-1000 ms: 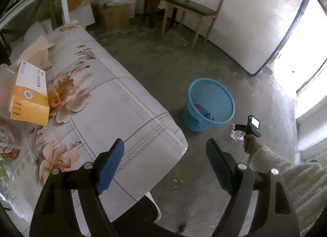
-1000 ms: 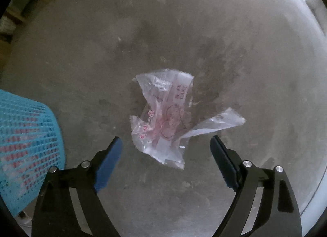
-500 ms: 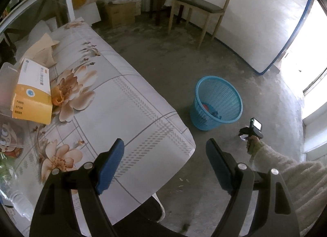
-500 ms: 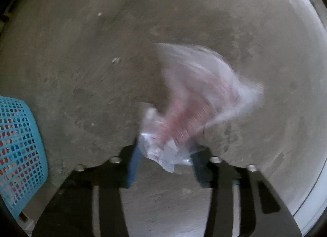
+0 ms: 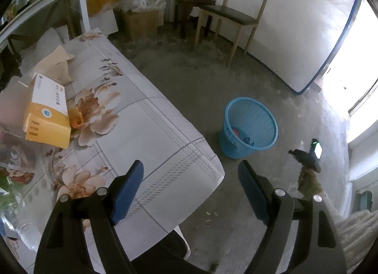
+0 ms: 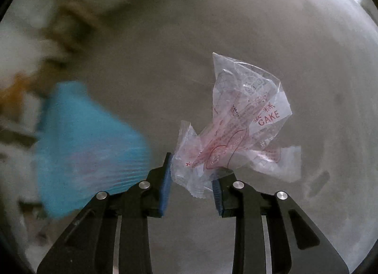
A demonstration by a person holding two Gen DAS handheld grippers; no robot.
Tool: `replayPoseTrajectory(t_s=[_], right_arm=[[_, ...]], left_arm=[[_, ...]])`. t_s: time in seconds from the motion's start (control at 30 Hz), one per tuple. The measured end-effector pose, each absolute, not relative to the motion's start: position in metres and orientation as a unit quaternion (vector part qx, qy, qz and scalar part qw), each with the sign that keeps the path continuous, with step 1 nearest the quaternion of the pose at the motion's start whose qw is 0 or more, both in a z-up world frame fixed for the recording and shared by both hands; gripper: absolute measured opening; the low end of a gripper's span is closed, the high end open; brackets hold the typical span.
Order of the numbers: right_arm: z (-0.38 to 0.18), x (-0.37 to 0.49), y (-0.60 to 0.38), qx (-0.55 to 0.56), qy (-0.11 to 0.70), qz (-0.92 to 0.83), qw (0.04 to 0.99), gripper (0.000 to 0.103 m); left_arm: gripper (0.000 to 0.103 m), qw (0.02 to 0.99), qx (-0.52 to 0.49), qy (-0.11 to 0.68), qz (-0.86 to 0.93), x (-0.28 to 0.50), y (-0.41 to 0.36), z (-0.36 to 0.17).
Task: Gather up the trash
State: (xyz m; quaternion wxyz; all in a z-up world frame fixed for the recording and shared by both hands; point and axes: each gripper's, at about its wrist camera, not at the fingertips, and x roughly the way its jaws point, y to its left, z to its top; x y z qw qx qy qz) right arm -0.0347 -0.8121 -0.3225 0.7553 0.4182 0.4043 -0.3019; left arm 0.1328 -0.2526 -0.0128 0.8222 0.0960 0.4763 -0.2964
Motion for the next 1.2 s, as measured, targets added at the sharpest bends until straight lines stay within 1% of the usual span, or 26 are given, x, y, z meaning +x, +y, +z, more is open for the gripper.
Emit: replayPoseTrajectory(t_s=[0.1,0.17,0.2,0.23,0.3,0.33,0.4,0.47,0.53,0.57,0.6,0.63,0.67,0.77,0.9,1.03,1.07,1.1,1.13,1.17,1.2], right_arm=[[-0.257,-0.016,-0.770,0.369,0.380,-0.239,0.814,0.029],[-0.237,0.010,-0.743,0.339,0.383,-0.195,0.837,0.031],[-0.233,0.023,-0.737,0.325,0.392,-0.182,0.841,0.031],[-0.234,0.041,-0.731,0.308,0.407,-0.176,0.842,0.034],[-0.239,0.066,-0.727,0.298,0.439,-0.155,0.833,0.035],[-0.246,0.083,-0.728,0.290,0.456,-0.146,0.828,0.043],[-0.259,0.102,-0.718,0.259,0.490,-0.153,0.818,0.048],[-0.272,0.120,-0.715,0.239,0.520,-0.152,0.806,0.064],[-0.288,0.138,-0.700,0.231,0.542,-0.168,0.790,0.066],[-0.286,0.139,-0.699,0.230,0.546,-0.174,0.787,0.069],[-0.282,0.139,-0.700,0.233,0.544,-0.181,0.785,0.072],[-0.278,0.139,-0.706,0.238,0.540,-0.188,0.785,0.077],[-0.270,0.131,-0.710,0.247,0.529,-0.203,0.786,0.079],[-0.257,0.107,-0.691,0.267,0.510,-0.217,0.788,0.079],[-0.208,0.075,-0.654,0.273,0.472,-0.220,0.809,0.080],[-0.146,0.060,-0.596,0.255,0.435,-0.210,0.838,0.089],[-0.134,0.057,-0.583,0.246,0.430,-0.207,0.843,0.091],[-0.122,0.056,-0.566,0.235,0.425,-0.202,0.850,0.092],[-0.111,0.057,-0.549,0.224,0.420,-0.196,0.857,0.094],[-0.100,0.056,-0.536,0.216,0.415,-0.191,0.863,0.095],[-0.084,0.056,-0.521,0.206,0.411,-0.186,0.868,0.095]], left_arm=[[0.080,0.825,0.087,0.471,-0.300,0.128,-0.249,-0.007],[0.080,0.827,0.079,0.467,-0.303,0.124,-0.243,0.000],[0.080,0.828,0.076,0.464,-0.304,0.122,-0.240,0.003],[0.080,0.830,0.073,0.460,-0.306,0.119,-0.236,0.007],[0.080,0.837,0.069,0.449,-0.307,0.113,-0.224,0.017],[0.080,0.839,0.066,0.444,-0.306,0.110,-0.218,0.021],[0.080,0.844,0.059,0.436,-0.306,0.106,-0.206,0.027],[0.080,0.851,0.053,0.427,-0.301,0.102,-0.189,0.033],[0.080,0.856,0.046,0.420,-0.298,0.101,-0.174,0.037],[0.080,0.858,0.041,0.417,-0.297,0.101,-0.165,0.037],[0.080,0.859,0.037,0.415,-0.297,0.100,-0.158,0.038],[0.080,0.860,0.032,0.412,-0.298,0.101,-0.150,0.039],[0.080,0.861,0.029,0.411,-0.297,0.102,-0.142,0.038],[0.080,0.865,0.022,0.408,-0.291,0.104,-0.122,0.037],[0.080,0.869,-0.002,0.407,-0.282,0.106,-0.087,0.036],[0.080,0.871,-0.028,0.411,-0.269,0.105,-0.048,0.034],[0.082,0.872,-0.036,0.412,-0.262,0.103,-0.035,0.034],[0.088,0.873,-0.038,0.413,-0.257,0.103,-0.028,0.034],[0.091,0.876,-0.038,0.414,-0.245,0.102,-0.019,0.033],[0.097,0.880,-0.037,0.411,-0.236,0.099,-0.012,0.033],[0.097,0.888,-0.038,0.402,-0.221,0.096,-0.002,0.034]])
